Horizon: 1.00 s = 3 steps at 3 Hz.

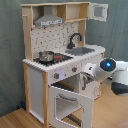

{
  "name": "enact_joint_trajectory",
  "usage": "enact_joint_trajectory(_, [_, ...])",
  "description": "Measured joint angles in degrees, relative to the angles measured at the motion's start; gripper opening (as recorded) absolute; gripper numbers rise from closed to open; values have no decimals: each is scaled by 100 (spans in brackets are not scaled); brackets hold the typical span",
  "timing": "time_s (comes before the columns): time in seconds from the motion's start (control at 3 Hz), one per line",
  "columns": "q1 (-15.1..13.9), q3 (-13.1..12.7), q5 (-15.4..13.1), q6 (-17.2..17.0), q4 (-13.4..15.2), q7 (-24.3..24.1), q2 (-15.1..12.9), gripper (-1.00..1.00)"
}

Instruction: Play with the kitchen

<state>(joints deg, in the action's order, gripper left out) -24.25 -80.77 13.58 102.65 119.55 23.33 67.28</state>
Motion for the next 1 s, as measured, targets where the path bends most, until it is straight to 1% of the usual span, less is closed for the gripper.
enact_joint_trajectory(0.33, [-19,-88,-504,-234,-288,0,28,100])
enact_joint_trajectory(0.67, [-74,-319,-1100,-400,-586,1,56,100])
enact_joint_trajectory(1.0, [-160,-611,-1661,-424,-767,1,82,100])
